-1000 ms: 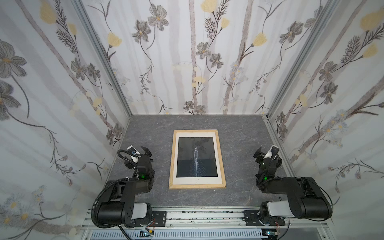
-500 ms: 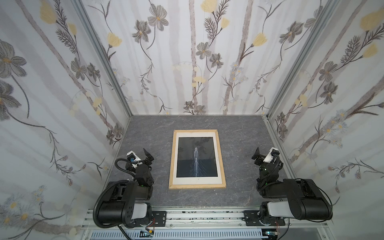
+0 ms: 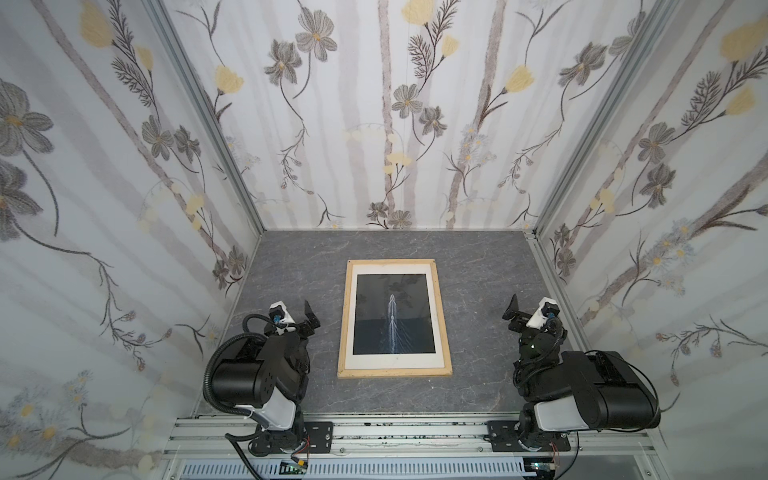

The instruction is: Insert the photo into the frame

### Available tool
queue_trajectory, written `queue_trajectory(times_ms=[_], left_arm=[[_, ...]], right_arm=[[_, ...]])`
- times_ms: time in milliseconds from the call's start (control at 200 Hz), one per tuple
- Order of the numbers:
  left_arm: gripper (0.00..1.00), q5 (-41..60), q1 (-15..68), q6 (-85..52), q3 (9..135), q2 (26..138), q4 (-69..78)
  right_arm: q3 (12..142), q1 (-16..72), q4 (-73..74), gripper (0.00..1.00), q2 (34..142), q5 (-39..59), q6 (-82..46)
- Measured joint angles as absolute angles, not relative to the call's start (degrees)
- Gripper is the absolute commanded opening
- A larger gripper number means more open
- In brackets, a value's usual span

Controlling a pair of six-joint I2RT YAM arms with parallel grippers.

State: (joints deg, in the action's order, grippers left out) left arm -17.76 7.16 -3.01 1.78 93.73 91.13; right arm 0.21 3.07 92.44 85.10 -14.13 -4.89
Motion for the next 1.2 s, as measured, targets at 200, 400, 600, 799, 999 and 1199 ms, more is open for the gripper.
queue_trajectory(times_ms=[200,400,600,799,999,1199], left_arm=[[1.0,-16.6,9.7,1.9,1.8,94.6,91.9],[1.0,-16.3,9.6,3.2,2.0,94.9,91.9],[1.0,-14.8,7.2,3.0,7.7,92.5,89.0],[1.0,-6.8,0.8,-1.5,14.1,91.0,78.6],[1.0,-4.7,0.8,-2.2,14.0,91.0,75.6],[1.0,-4.3,0.8,-2.9,14.0,91.0,75.2]], right_arm=[[0.2,9.0,91.7,1.0,89.8,-15.9,1.2],[6.2,7.6,87.7,1.0,87.9,-19.9,1.0],[10.8,2.2,78.2,1.0,86.5,-16.5,-2.8],[10.5,2.2,76.4,0.99,86.6,-15.4,-3.9],[10.3,2.3,76.3,1.0,86.6,-15.3,-4.0],[10.3,2.3,76.3,1.0,86.6,-15.3,-4.0]])
